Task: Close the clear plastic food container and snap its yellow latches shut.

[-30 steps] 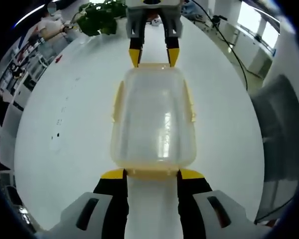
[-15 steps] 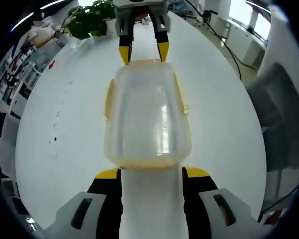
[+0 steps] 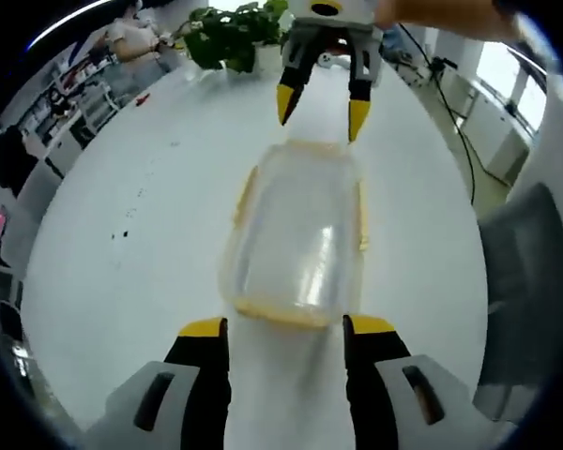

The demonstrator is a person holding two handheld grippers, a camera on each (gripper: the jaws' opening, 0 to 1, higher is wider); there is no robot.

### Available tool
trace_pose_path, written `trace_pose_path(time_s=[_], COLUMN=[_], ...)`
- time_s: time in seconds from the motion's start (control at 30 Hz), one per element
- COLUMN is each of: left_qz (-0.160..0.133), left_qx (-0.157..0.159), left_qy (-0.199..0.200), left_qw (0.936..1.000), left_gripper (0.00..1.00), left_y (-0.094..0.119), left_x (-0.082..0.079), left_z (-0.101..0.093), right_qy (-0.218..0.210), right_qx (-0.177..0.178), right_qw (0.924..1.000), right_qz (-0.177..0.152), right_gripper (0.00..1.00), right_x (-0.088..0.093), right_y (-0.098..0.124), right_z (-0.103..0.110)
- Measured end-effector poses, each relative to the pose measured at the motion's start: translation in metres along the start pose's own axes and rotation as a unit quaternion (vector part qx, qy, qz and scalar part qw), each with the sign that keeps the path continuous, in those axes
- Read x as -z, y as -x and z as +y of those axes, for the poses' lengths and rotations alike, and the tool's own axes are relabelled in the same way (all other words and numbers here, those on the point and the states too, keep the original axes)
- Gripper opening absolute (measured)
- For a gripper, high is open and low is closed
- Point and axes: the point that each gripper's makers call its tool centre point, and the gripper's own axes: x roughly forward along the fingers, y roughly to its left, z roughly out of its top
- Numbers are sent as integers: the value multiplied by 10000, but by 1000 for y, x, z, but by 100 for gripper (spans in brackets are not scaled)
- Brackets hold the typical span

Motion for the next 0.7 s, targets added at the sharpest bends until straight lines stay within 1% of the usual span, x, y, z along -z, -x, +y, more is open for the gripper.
trace_pose_path(time_s=[0.03,0.07,0.1,0.13,0.17,0.23,0.3,0.43,0.53,0.67,0.7], left_qz=[14,-24,-49,-101,-143,-142,-195,-238,-307,-330,-314], left_qx=[-73,-246,-233,-213,-263,-267,-201,-201,-188,-272,-313], left_qy=[57,189,276,338,427,386,535,600,818,1048,1097], left_qw=[10000,9995,9993,9991,9986,9988,9982,9977,9960,9936,9930], left_gripper=[48,47,46,46,46,45,45,45,45,46,46], left_y=[0,0,0,-1,-1,-1,-1,0,-1,-1,-1], left_x=[0,-1,-2,-4,-5,-6,-8,-11,-14,-15,-14], left_z=[1,4,4,4,4,3,-1,-3,-4,-1,0], right_qy=[-48,-141,-208,-217,-246,-300,-380,-486,-610,-836,-839], right_qx=[40,72,79,67,73,78,75,80,102,186,199], right_qw=[10000,9999,9998,9997,9997,9995,9992,9988,9981,9963,9963], right_qz=[50,29,4,-8,4,16,-17,-63,-84,-75,-65], right_gripper=[45,45,44,43,43,43,42,42,42,41,41], right_x=[1,-1,-2,-3,-4,-5,-8,-11,-12,-14,-14], right_y=[0,-1,-1,-2,-3,-4,-5,-6,-8,-9,-10], right_z=[-1,-1,0,1,2,3,5,7,7,5,5])
